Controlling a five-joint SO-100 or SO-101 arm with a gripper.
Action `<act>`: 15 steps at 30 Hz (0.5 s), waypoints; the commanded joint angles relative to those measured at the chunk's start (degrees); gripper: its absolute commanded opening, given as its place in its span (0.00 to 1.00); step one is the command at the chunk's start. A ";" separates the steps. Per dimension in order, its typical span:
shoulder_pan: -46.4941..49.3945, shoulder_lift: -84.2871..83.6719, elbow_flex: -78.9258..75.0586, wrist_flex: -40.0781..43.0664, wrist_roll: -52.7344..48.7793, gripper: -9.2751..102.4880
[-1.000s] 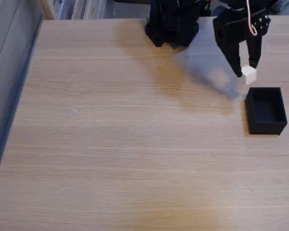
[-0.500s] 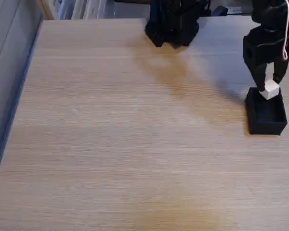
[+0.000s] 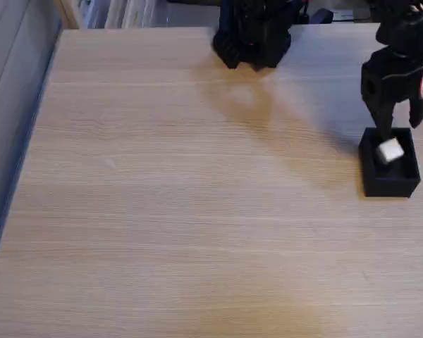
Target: Pick a white block and place it in the black box.
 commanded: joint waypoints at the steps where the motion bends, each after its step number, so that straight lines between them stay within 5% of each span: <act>1: 1.05 2.64 -0.70 -0.70 0.18 0.27; 5: 2.99 8.35 4.13 -2.11 2.90 0.08; 15: 15.56 38.94 36.47 -3.87 -7.29 0.08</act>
